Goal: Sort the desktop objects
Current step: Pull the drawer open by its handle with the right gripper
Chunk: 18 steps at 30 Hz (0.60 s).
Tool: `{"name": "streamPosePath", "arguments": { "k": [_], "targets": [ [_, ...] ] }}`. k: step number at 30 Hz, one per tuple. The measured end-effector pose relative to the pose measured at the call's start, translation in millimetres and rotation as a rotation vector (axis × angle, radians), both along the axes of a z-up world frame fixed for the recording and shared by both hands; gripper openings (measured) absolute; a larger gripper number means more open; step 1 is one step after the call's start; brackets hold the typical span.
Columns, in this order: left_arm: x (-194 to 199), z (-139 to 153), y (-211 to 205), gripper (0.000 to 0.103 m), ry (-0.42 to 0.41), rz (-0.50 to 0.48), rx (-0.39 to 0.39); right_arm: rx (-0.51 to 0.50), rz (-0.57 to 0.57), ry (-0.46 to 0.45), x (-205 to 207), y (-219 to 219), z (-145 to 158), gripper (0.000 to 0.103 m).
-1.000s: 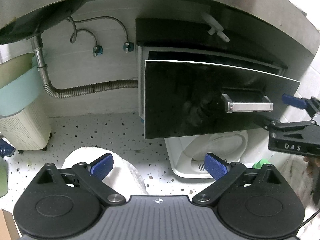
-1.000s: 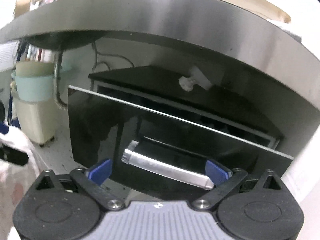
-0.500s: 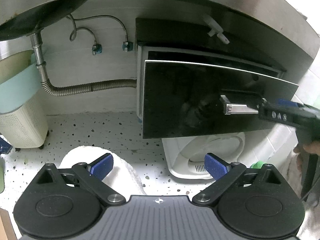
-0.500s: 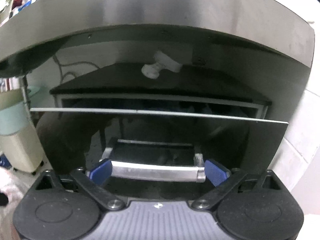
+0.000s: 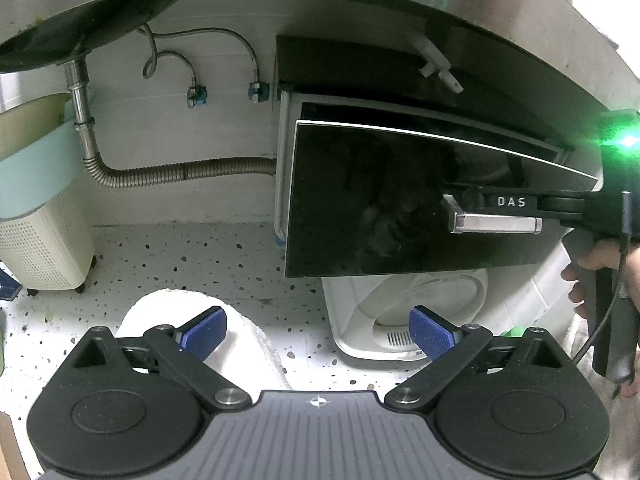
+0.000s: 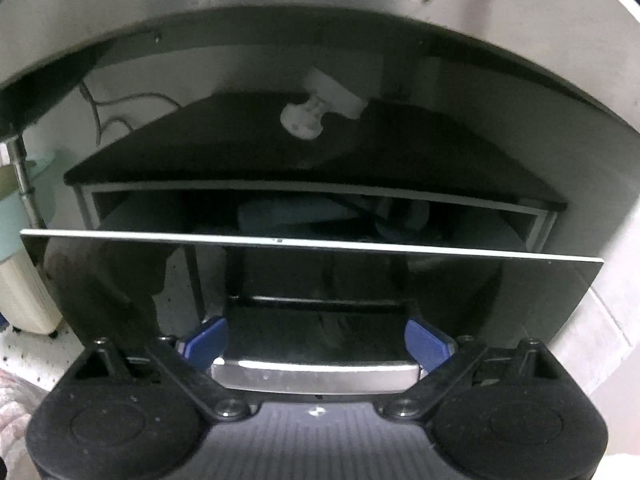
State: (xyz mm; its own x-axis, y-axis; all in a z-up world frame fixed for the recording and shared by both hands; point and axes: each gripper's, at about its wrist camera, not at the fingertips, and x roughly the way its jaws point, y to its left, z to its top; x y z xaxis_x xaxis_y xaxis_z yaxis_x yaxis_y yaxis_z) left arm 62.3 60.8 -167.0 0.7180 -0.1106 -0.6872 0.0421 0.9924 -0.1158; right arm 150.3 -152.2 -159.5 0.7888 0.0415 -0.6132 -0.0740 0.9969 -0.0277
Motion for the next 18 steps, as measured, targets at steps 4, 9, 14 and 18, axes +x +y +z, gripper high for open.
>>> {"name": "streamPosePath", "arguments": {
  "k": [4, 9, 14, 18],
  "targets": [
    [0, 0, 1, 0.099, 0.001, 0.0, -0.001, 0.007, 0.008, 0.034, 4, 0, -2, 0.096],
    [-1, 0, 1, 0.099, -0.001, -0.001, -0.003, 0.015, 0.004, 0.078, 10, -1, -2, 0.098],
    [-1, 0, 2, 0.099, 0.0, 0.002, -0.005, 0.049, -0.006, 0.117, 16, -7, -5, 0.103],
    [-1, 0, 1, 0.099, -0.001, 0.003, -0.006, 0.052, -0.005, 0.121, 17, -7, -8, 0.103]
  ]
}}
